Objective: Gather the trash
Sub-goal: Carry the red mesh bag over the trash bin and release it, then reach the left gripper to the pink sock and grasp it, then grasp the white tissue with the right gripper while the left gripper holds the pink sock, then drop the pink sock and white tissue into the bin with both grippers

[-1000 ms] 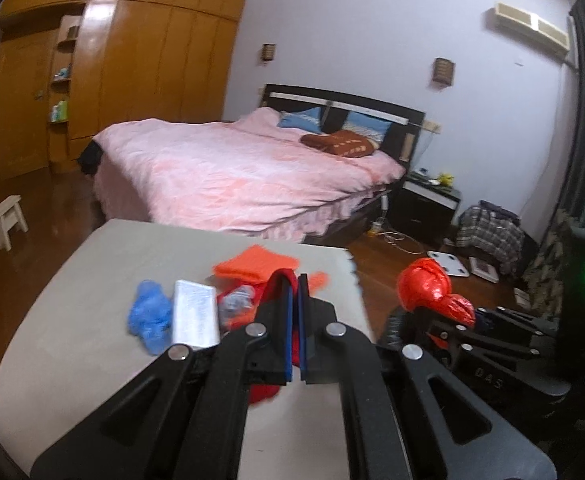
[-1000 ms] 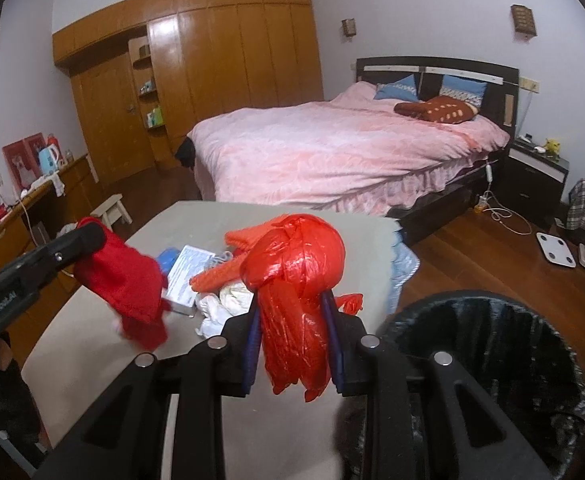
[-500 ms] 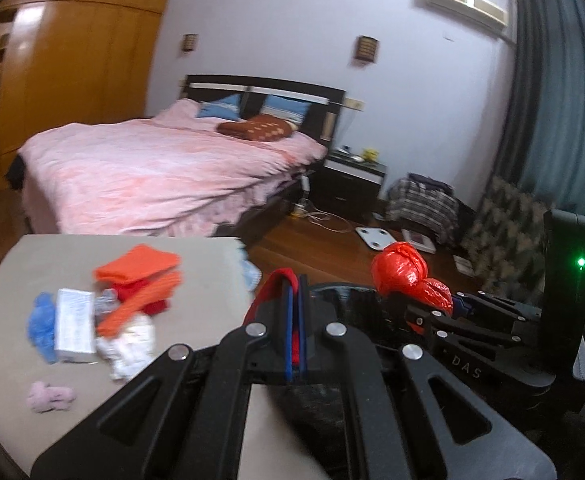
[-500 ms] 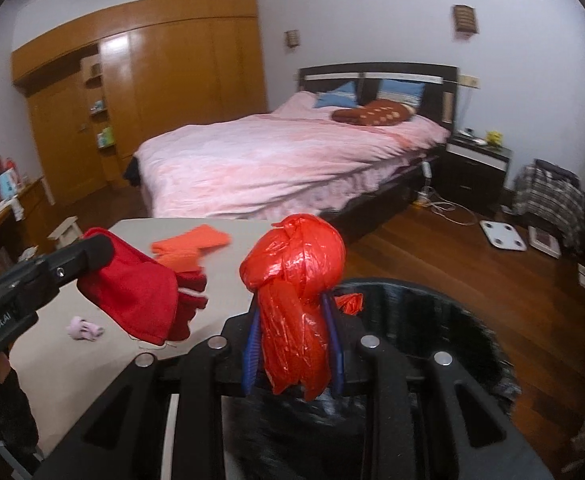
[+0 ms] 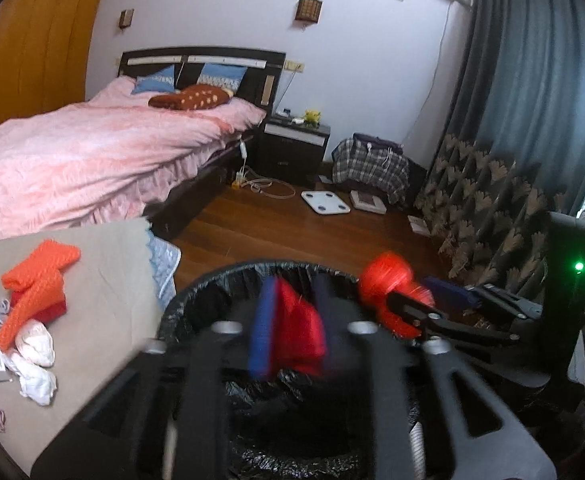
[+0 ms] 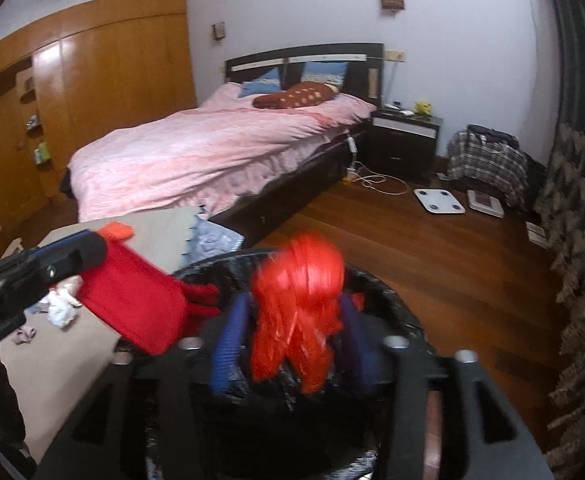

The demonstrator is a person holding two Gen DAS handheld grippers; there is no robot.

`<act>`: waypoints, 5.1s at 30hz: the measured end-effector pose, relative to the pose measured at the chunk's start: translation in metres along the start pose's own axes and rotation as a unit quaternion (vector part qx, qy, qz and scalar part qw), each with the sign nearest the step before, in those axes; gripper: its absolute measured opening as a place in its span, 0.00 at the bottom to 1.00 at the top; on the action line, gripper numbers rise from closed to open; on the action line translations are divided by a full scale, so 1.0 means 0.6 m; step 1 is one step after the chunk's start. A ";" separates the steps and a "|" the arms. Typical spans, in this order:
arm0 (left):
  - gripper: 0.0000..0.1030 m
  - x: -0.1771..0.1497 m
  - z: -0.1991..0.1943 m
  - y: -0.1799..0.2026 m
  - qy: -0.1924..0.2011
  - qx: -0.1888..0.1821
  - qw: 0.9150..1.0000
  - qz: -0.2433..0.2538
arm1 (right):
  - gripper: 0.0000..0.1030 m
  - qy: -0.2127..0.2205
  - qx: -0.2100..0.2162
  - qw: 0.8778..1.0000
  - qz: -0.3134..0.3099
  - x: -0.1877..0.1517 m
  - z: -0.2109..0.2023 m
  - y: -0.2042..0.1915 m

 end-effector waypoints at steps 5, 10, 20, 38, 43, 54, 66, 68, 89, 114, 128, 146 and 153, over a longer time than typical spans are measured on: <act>0.50 -0.020 -0.008 -0.040 -0.008 0.029 0.999 -0.012 | 0.85 0.011 -0.010 1.000 0.002 -0.006 -0.009 0.003; 0.68 -0.037 -0.052 -0.102 0.008 0.091 0.996 -0.024 | 0.95 0.029 0.007 1.000 -0.007 0.006 -0.017 -0.035; 0.79 -0.099 -0.180 -0.276 0.019 0.232 0.969 -0.077 | 0.95 0.023 0.096 0.993 -0.063 -0.006 0.000 -0.225; 0.81 -0.255 -0.251 -0.544 -0.036 0.357 0.916 -0.177 | 0.94 -0.003 0.157 0.978 -0.141 -0.072 0.076 -0.469; 0.81 -0.279 -0.227 -0.573 -0.052 0.349 0.915 -0.194 | 0.94 -0.018 0.156 0.976 -0.148 -0.088 0.101 -0.492; 0.58 -0.309 -0.173 -0.597 -0.104 0.300 0.923 -0.216 | 0.94 -0.031 0.154 0.974 -0.165 -0.105 0.134 -0.522; 0.37 -0.284 -0.195 -0.594 -0.067 0.312 0.924 -0.211 | 0.94 -0.038 0.158 0.972 -0.169 -0.105 0.150 -0.531; 0.37 -0.274 -0.203 -0.593 -0.058 0.314 0.924 -0.211 | 0.94 -0.035 0.160 0.972 -0.168 -0.100 0.151 -0.538; 0.37 -0.251 -0.228 -0.580 -0.039 0.318 0.925 -0.203 | 0.32 -0.132 0.220 0.945 -0.201 -0.155 0.206 -0.616; 0.37 -0.162 -0.239 -0.434 0.000 0.281 0.949 -0.143 | 0.30 -0.046 0.213 0.962 -0.163 -0.067 0.050 -0.483; 0.37 -0.101 -0.187 -0.315 0.012 0.226 0.970 -0.091 | 0.30 -0.018 0.162 0.981 -0.108 -0.028 0.009 -0.332; 0.37 -0.022 -0.068 -0.134 0.012 0.133 0.991 -0.020 | 0.30 0.003 0.079 0.996 -0.037 -0.009 -0.014 -0.117; 0.37 -0.008 -0.010 -0.081 0.002 0.102 0.995 -0.002 | 0.33 0.005 0.054 0.998 -0.016 -0.014 -0.014 -0.065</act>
Point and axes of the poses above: each gripper's, at about its wrist camera, not at the fingertips, and z roughly the way its jaws point, y to its right, x to its top, the point moved 10 cm from there along z, roughly the way its jaws point, and after that the axes turned 7 degrees about -y, right-handed, at the moved point
